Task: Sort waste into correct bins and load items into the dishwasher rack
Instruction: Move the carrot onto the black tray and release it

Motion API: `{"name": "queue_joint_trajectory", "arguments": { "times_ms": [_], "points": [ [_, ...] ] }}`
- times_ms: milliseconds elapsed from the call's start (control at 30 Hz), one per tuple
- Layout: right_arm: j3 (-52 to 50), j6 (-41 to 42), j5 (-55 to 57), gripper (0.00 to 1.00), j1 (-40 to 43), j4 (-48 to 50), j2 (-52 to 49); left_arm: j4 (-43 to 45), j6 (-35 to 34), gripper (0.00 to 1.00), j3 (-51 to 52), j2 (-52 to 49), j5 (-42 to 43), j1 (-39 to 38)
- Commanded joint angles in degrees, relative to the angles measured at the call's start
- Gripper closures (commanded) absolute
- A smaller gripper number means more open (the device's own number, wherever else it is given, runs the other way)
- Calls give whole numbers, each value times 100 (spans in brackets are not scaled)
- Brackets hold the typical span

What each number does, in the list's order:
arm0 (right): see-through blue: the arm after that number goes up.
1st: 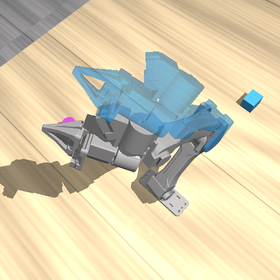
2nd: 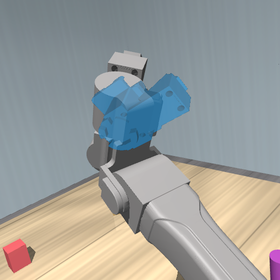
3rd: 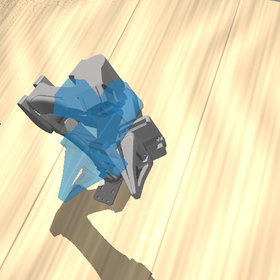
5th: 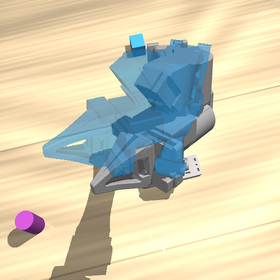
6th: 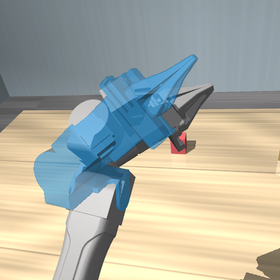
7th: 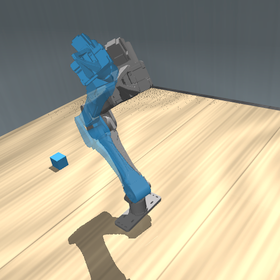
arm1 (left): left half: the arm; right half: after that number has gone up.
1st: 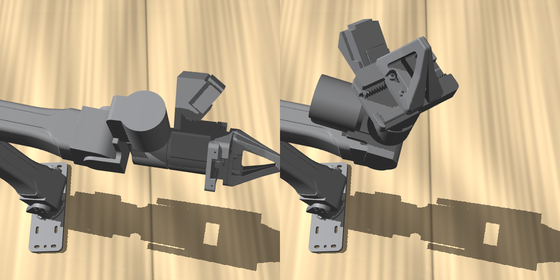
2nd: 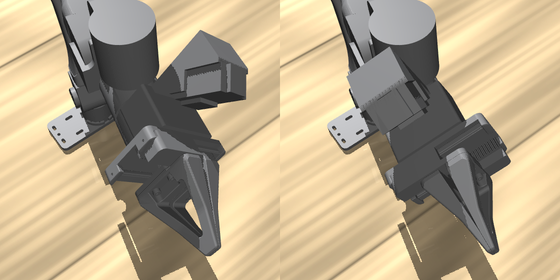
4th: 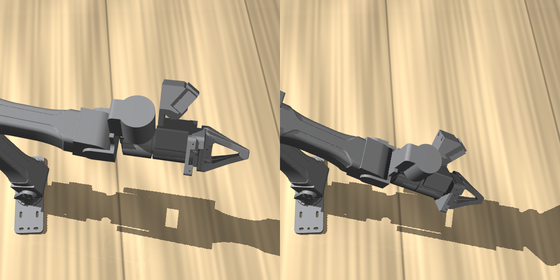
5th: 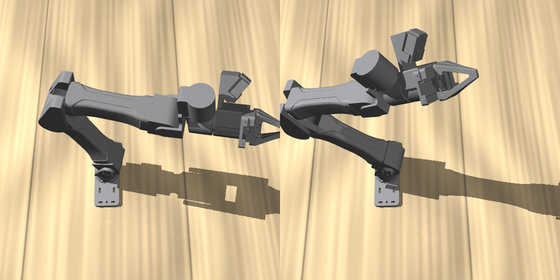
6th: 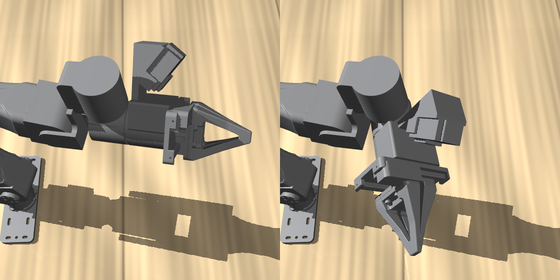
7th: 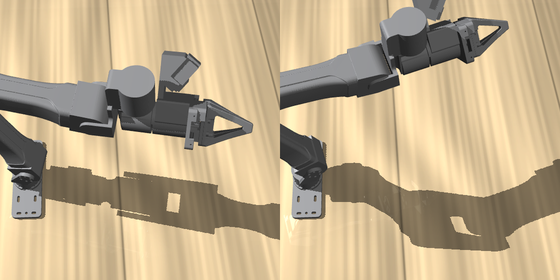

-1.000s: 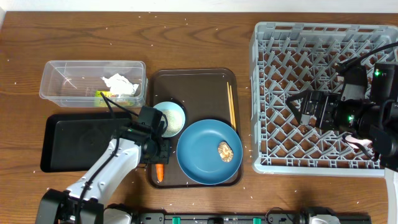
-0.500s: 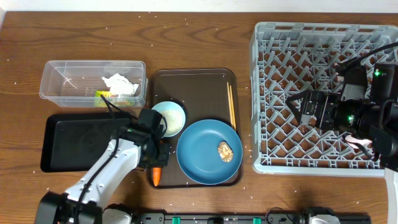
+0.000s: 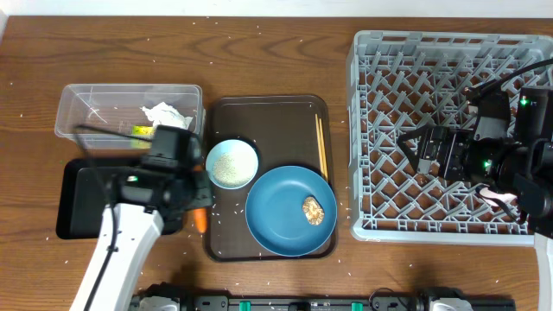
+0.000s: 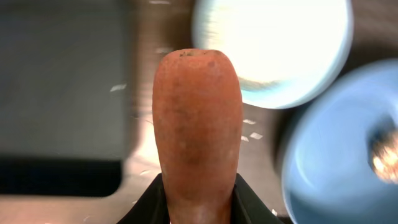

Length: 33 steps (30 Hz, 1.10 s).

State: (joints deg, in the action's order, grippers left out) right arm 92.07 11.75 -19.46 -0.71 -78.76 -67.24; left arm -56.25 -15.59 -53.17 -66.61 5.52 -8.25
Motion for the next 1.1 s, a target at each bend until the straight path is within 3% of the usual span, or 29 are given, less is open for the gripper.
{"name": "queue_joint_trajectory", "arguments": {
  "times_ms": [0, 133, 333, 533, 567, 600, 700, 933, 1067],
  "points": [
    [-4, 66, 15, 1, -44, -17, -15, -94, -656, 78, -63, -4, -640, 625],
    [-4, 66, 15, 1, -44, -15, -15, 127, -1572, 78, 15, -188, -841, 1641],
    [-4, 66, 15, 1, -44, -57, -15, 787, -3526, 78, 420, -713, -831, 2975],
    [-4, 66, 17, 1, -44, -70, -15, 1231, -3727, 79, 629, -1294, -595, 3235],
    [-4, 66, 15, 1, -44, -72, -15, 1231, -3727, 67, 629, -1357, -588, 3235],
    [-4, 66, 15, 1, -44, -81, -15, 1224, -3703, 48, 627, -1397, -483, 3235],
    [-4, 63, 17, 1, -44, -122, -15, 1224, -3397, 30, 531, -1335, 17, 3235],
    [-4, 66, 15, 1, -44, -133, -15, 1049, -1952, 27, -81, -813, 894, 3185],
    [-4, 68, 15, 1, -44, -87, -15, 1049, -208, 27, -549, -509, 1663, 2741]
  ]
}}
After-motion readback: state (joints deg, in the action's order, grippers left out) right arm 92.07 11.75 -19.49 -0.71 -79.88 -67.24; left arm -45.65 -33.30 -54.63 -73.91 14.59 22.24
